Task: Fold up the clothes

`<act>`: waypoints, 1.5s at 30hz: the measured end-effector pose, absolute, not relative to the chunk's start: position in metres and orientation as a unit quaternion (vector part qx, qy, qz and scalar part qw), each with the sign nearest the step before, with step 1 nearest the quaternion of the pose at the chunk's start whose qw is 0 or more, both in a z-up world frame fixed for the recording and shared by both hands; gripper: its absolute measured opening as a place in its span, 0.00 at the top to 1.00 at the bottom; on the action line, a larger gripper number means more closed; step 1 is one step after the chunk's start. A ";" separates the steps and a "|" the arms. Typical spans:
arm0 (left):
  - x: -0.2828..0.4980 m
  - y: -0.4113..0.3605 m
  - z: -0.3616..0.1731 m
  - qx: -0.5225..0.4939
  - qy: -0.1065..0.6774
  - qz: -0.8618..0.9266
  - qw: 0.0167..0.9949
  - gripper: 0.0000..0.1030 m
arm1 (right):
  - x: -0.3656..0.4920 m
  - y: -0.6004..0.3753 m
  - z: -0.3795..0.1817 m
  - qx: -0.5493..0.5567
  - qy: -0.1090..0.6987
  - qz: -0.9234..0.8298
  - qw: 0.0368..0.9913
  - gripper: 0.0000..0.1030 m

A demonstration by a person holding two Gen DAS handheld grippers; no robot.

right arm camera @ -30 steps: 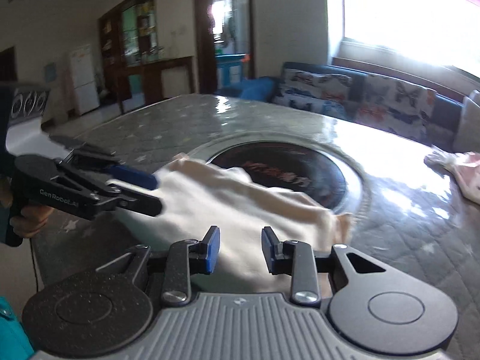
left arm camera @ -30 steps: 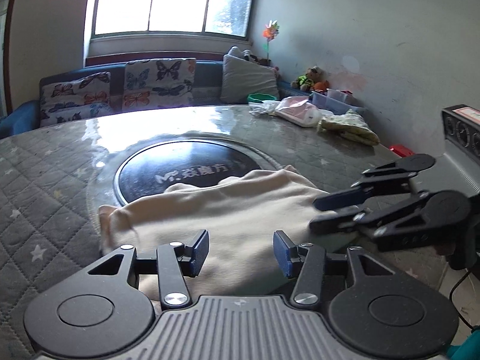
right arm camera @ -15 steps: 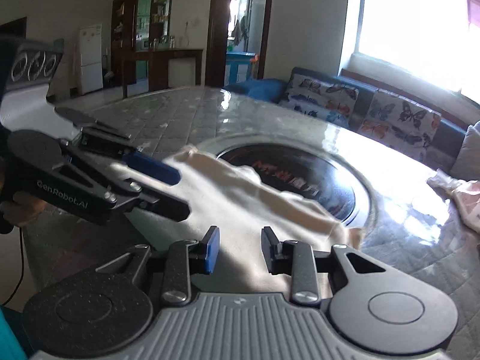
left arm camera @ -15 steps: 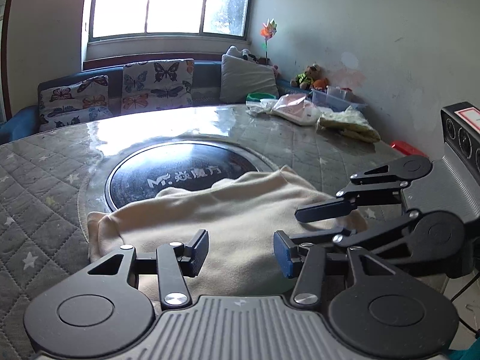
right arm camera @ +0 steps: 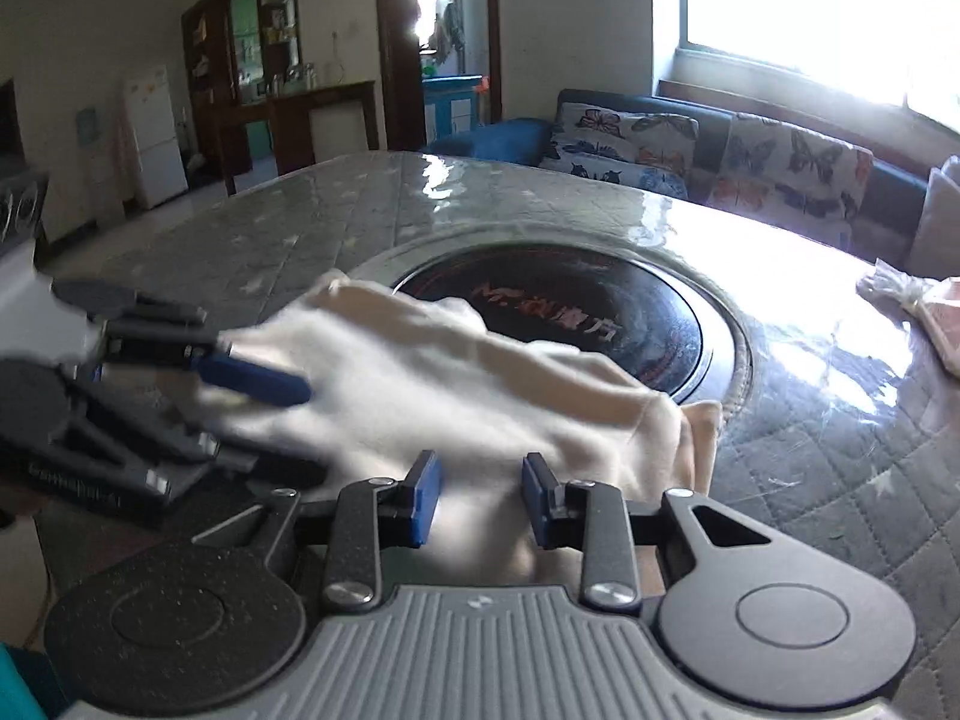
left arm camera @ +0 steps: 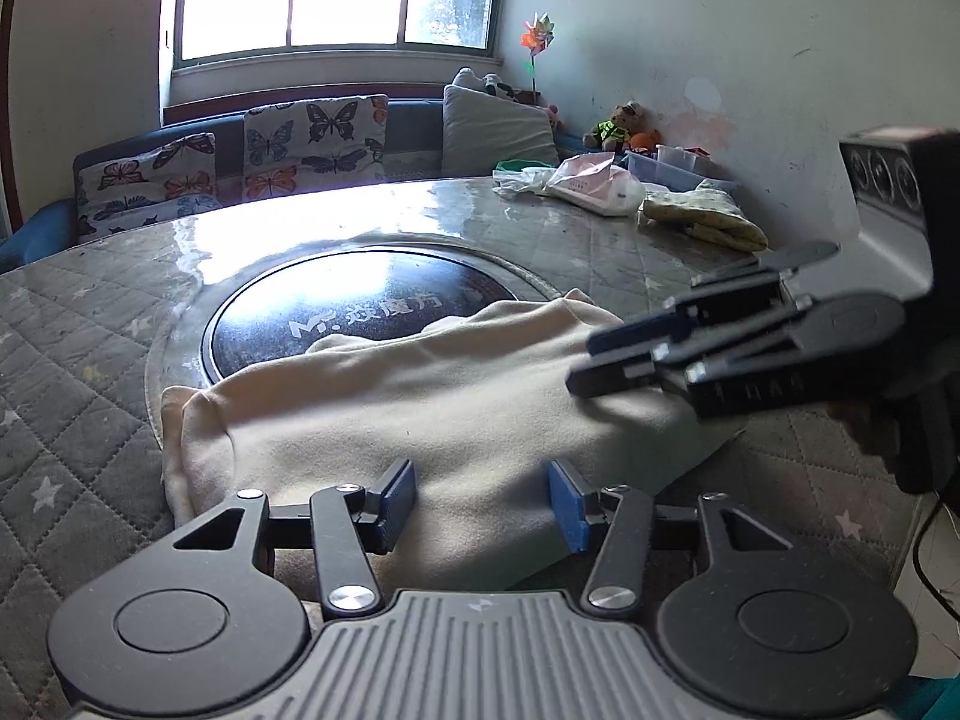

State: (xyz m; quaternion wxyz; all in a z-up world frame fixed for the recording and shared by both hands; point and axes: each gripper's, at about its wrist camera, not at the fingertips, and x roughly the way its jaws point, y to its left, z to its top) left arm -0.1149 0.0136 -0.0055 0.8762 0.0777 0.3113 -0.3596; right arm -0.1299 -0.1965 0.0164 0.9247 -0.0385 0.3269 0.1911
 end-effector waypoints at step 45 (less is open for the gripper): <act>-0.110 0.062 0.022 0.005 0.333 -0.217 0.917 0.00 | -0.143 -0.170 0.029 -0.059 0.286 0.178 0.940 0.13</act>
